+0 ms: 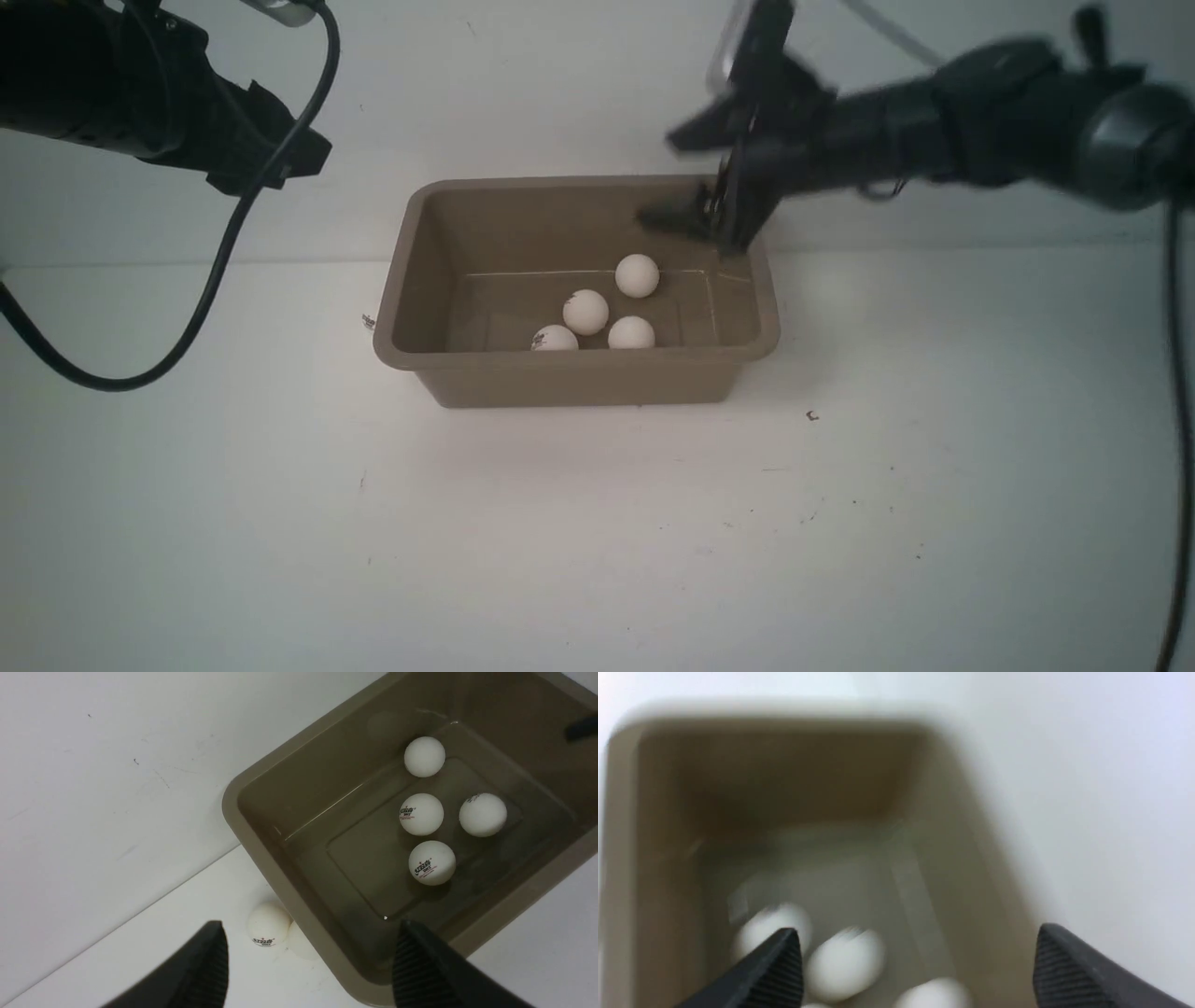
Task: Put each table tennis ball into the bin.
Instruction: Use the left arm to clamp the table tennis ball closest to it
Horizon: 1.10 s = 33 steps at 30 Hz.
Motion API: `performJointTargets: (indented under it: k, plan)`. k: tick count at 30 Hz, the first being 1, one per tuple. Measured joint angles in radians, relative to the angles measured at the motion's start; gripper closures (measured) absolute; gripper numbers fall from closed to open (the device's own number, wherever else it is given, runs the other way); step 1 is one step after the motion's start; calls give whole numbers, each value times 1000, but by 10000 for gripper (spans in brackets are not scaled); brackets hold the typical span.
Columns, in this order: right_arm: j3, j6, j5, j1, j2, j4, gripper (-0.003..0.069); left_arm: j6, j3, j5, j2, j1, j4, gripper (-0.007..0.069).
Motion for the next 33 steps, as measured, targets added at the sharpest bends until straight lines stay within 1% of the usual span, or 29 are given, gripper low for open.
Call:
performJointTargets:
  k: [2,6,10,11,12,13,14,19,25,29,31,33]
  plan:
    - [0,43,-55,-37,-92,6,53,7,0,0,0,0,-16,198]
    - [0,147,-114,-120,-227,10,53,10,0,0,0,0,-23,198]
    - [0,316,-107,-213,-349,13,57,10,0,0,0,0,-30,198]
    - [0,350,-94,-228,-378,13,58,11,0,0,0,0,-36,198]
    - [0,356,-94,-231,-383,13,59,11,0,0,0,0,-36,198]
    - [0,396,-74,-247,-434,3,60,13,0,0,0,0,-48,198]
    - [0,400,-70,-248,-434,-1,60,13,0,0,0,0,-49,198]
    - [0,560,-43,-256,-597,-96,63,16,0,0,0,0,-83,198]
    - [0,856,14,-256,-761,-159,64,23,0,0,0,0,-125,198]
    - [0,988,84,-256,-841,-220,64,48,0,0,0,0,-162,198]
    - [0,1038,117,-256,-875,-267,64,58,0,0,0,0,-178,198]
    - [-2,1119,190,-256,-931,-353,64,71,0,1,0,0,-200,198]
